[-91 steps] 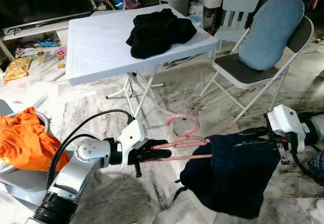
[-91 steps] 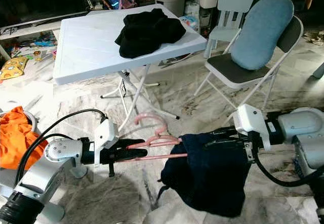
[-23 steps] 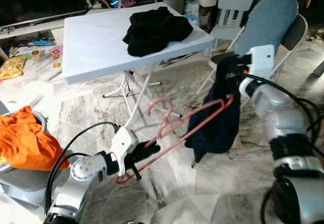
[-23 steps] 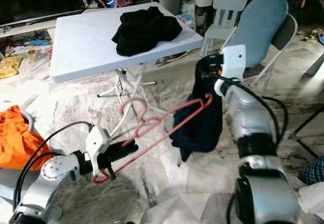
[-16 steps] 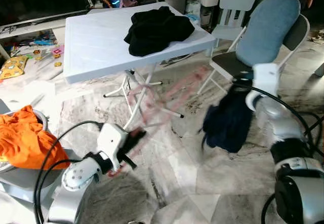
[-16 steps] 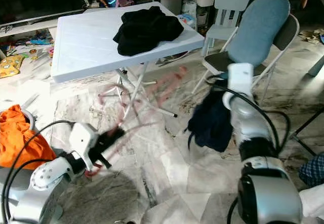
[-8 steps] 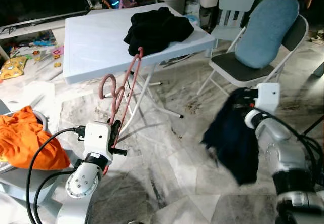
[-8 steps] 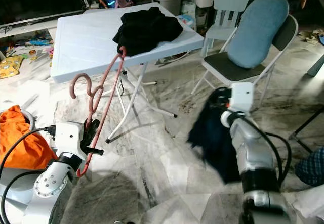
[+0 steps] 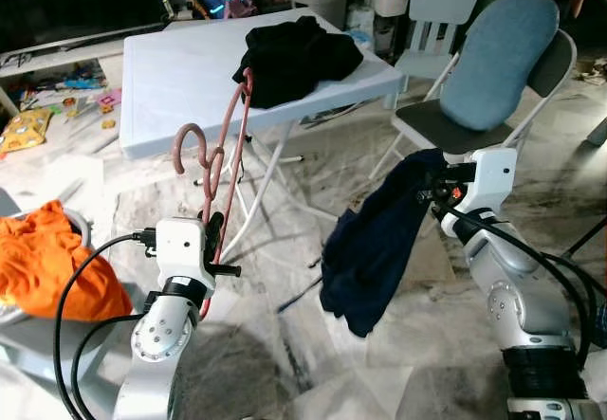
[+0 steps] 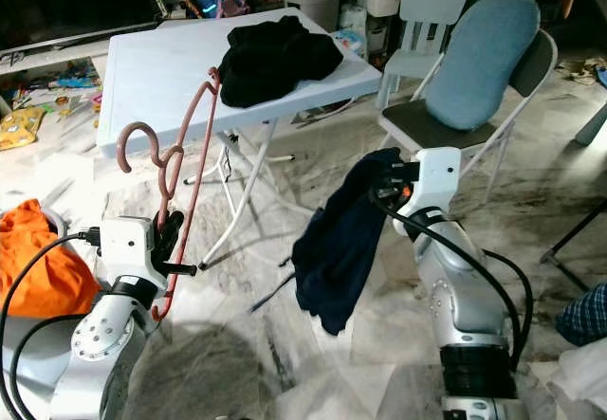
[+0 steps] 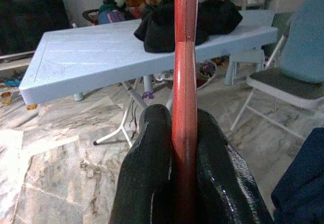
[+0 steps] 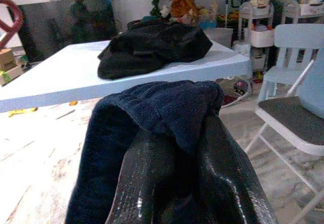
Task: Hang hanger
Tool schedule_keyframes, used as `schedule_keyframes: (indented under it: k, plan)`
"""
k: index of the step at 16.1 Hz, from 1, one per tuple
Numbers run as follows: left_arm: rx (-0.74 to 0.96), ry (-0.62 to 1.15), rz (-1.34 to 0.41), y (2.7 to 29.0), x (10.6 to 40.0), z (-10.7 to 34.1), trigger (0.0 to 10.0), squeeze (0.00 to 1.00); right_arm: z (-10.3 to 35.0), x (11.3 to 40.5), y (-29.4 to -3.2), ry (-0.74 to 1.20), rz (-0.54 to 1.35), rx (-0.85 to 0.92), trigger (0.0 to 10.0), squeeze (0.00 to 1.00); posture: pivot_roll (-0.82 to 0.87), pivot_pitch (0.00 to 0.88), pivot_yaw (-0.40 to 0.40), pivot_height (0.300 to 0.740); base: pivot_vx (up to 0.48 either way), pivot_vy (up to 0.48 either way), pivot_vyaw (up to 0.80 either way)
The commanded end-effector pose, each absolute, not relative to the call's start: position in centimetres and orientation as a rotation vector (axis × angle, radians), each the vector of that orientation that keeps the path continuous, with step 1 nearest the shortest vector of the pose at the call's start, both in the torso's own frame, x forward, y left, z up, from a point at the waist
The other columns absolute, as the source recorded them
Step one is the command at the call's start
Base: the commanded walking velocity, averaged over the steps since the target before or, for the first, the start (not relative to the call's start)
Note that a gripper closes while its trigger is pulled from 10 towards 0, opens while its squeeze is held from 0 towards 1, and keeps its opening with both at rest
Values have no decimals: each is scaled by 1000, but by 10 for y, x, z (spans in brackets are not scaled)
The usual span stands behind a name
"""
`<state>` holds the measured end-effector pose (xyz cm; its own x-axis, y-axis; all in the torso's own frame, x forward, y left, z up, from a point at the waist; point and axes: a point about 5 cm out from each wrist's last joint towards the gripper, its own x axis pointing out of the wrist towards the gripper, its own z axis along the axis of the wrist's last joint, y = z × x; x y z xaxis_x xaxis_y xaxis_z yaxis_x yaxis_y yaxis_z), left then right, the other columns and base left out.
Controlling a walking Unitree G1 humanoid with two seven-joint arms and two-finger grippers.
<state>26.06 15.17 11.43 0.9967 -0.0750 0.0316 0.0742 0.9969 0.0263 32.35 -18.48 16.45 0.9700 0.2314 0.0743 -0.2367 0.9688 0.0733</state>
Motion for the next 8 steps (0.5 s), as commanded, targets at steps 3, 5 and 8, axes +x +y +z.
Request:
schedule_keyframes:
  k: [3,5,8]
  plan:
    - [53,-75,-142,150,270,130,10000,0,184,322,-172,-103,381,23,10000,0,-70,0,76,740,315,0,0]
    - [82,-76,-194,156,277,136,10000,0,186,331,-171,-91,386,38,10000,0,-59,0,77,740,315,0,0]
    - [86,-12,-185,157,269,120,10000,0,175,339,-157,-54,354,-28,10000,0,-40,0,67,740,316,0,0]
